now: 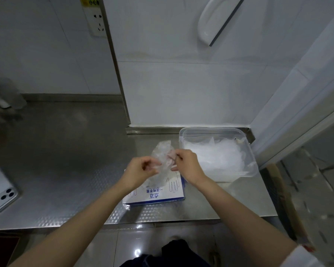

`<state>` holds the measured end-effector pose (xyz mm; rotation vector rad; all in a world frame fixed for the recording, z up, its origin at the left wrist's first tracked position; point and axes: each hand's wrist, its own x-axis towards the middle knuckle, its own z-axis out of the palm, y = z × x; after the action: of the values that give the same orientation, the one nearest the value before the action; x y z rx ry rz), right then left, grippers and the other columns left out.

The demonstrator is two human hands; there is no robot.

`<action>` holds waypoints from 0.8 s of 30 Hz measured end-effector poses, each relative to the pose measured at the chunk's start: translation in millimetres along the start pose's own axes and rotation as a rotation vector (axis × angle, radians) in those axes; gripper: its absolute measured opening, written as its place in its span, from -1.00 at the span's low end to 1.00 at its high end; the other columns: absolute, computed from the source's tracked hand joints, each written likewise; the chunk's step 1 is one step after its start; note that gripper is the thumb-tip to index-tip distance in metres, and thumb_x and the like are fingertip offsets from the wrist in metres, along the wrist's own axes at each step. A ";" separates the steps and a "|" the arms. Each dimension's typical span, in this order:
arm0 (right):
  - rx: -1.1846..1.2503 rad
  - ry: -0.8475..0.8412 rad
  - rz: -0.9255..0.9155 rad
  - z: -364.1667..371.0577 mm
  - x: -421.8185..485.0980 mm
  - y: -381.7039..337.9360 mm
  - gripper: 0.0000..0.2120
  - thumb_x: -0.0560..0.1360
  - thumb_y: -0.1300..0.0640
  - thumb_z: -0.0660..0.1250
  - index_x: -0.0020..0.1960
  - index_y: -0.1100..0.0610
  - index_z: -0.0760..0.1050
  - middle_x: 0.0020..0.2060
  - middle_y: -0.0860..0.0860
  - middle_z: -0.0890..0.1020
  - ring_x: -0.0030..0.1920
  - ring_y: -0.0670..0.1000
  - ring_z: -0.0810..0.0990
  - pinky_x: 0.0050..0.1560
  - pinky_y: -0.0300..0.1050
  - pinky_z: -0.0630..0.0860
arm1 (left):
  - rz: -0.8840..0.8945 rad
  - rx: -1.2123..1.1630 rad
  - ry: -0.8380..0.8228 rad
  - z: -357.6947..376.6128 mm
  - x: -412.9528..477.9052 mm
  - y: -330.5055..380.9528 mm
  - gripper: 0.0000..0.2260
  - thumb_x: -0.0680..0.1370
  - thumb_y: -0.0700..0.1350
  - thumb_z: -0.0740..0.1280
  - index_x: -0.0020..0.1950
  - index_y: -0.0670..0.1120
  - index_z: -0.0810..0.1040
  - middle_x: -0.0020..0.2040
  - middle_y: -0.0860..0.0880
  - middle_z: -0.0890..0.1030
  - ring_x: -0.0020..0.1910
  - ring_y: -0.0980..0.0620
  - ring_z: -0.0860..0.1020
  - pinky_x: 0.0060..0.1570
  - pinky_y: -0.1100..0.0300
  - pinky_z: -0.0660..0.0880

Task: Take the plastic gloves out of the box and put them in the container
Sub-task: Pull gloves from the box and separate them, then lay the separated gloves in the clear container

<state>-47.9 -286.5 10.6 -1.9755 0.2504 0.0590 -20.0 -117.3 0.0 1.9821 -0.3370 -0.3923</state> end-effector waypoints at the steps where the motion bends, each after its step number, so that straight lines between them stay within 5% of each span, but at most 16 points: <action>1: 0.041 0.039 0.022 -4.7 2.3 1.0 -0.78 0.59 0.35 0.16 -0.02 0.35 0.58 -0.31 0.06 0.57 -0.32 -0.06 0.59 -0.32 -0.35 0.57 | 0.062 0.155 0.006 -0.5 -1.1 -6.2 -0.81 0.45 -0.34 0.41 -0.05 -0.07 0.66 -0.16 0.11 0.57 -0.24 0.20 0.50 -0.14 0.45 0.44; 3: 0.093 0.102 0.038 -14.1 8.1 2.8 -0.80 0.59 0.36 0.17 -0.01 0.37 0.57 -0.30 0.05 0.54 -0.34 -0.07 0.56 -0.33 -0.35 0.57 | 0.160 0.406 -0.037 -1.2 -3.0 -22.5 -0.81 0.51 -0.34 0.33 0.02 -0.12 0.66 -0.07 0.05 0.57 -0.14 0.18 0.50 -0.09 0.50 0.34; 7: 0.096 0.171 0.017 -29.6 15.0 3.5 -0.79 0.58 0.38 0.15 -0.07 0.48 0.51 -0.35 0.12 0.50 -0.32 0.04 0.54 -0.35 -0.32 0.58 | 0.152 0.824 -0.326 5.6 -3.5 -46.8 -0.71 0.63 -0.18 0.12 0.31 -0.06 0.49 0.26 0.00 0.51 0.25 0.00 0.42 0.20 0.23 0.29; 11: 0.204 0.220 -0.003 -46.4 21.9 -5.4 -0.80 0.58 0.37 0.12 -0.03 0.36 0.53 -0.21 0.19 0.55 -0.20 0.07 0.54 -0.34 -0.31 0.57 | 0.086 1.066 -0.496 11.5 0.1 -41.3 -0.72 0.61 -0.02 0.13 0.29 -0.05 0.43 0.24 -0.03 0.51 0.26 -0.06 0.38 0.18 0.13 0.29; 15: 0.210 0.300 -0.085 -69.9 27.4 -17.9 -0.74 0.57 0.39 0.08 -0.10 0.23 0.52 -0.20 0.14 0.57 -0.15 0.06 0.54 -0.22 -0.12 0.62 | -0.066 0.881 -0.613 4.0 16.2 -31.7 -0.83 0.58 0.00 0.21 -0.11 -0.04 0.50 0.01 -0.06 0.57 0.04 -0.06 0.49 -0.04 0.15 0.38; 17: 0.146 0.297 -0.111 -82.5 26.8 -25.1 -0.74 0.57 0.41 0.06 -0.08 0.29 0.51 -0.17 0.18 0.58 -0.14 0.05 0.54 -0.14 -0.02 0.59 | -0.074 0.781 -0.593 -3.5 26.4 -19.6 -0.79 0.60 -0.02 0.22 0.10 -0.08 0.56 0.13 -0.04 0.58 0.08 -0.02 0.52 0.07 0.17 0.42; 21: 0.101 0.038 -0.110 -99.1 16.9 -39.5 -0.75 0.58 0.41 0.08 -0.03 0.24 0.51 -0.22 0.04 0.56 -0.26 -0.12 0.55 -0.21 -0.26 0.51 | 0.025 0.412 -0.198 -11.6 45.3 25.2 -0.60 0.55 -0.06 0.34 0.35 -0.11 0.38 0.28 0.02 0.45 0.22 0.08 0.43 0.20 0.24 0.35; 24: 0.064 -0.217 -0.070 -99.8 10.1 -40.2 -0.84 0.58 0.32 0.20 0.06 0.34 0.53 -0.21 0.04 0.58 -0.33 -0.25 0.56 -0.22 -0.34 0.52 | 0.054 0.058 -0.244 -9.3 50.6 66.5 -0.32 0.46 -0.09 0.44 0.49 -0.07 0.16 0.34 0.14 0.27 0.37 0.18 0.26 0.31 0.29 0.22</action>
<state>-37.3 -363.4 85.8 -1.8948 0.0412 0.2157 25.6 -158.0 57.7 1.9799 -0.5601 -0.5970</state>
